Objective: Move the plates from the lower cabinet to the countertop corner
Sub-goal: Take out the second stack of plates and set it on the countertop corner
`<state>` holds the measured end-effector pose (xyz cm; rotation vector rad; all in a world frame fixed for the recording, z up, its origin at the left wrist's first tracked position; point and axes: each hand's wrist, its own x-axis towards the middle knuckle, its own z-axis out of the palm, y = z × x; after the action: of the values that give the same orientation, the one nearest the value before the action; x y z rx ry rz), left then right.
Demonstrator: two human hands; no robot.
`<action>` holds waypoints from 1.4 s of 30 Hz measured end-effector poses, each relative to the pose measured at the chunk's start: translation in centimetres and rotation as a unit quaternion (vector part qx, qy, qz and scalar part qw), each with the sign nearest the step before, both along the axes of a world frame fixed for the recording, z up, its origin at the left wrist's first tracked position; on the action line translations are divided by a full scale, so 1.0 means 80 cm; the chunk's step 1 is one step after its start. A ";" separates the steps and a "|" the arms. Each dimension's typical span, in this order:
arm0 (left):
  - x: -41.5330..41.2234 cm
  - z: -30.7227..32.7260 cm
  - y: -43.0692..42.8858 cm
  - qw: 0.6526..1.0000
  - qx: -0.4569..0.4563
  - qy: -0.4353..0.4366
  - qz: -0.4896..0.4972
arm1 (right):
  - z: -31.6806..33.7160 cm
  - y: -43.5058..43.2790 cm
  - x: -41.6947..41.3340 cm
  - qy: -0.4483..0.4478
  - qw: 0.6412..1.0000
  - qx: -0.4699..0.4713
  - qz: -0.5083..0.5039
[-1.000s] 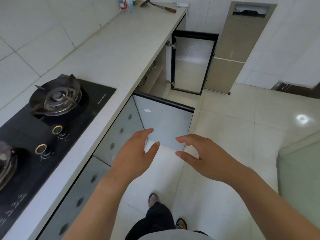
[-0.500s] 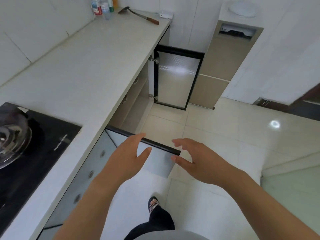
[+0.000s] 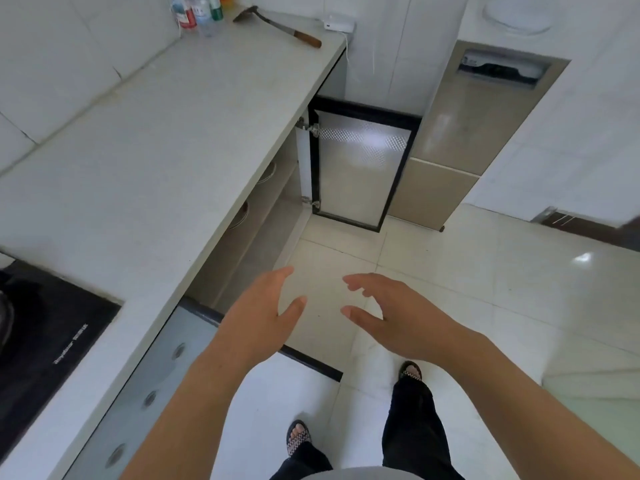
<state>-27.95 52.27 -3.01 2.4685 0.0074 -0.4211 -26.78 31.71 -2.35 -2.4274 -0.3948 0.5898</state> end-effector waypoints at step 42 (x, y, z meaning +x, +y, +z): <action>0.465 0.014 -0.122 0.967 -0.018 -0.049 0.248 | 0.017 -0.095 0.609 -0.067 0.985 0.064 0.143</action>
<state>9.28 42.52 -1.85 2.3390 0.5577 -0.0809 21.95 24.11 -0.96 -2.3094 -0.8210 0.5046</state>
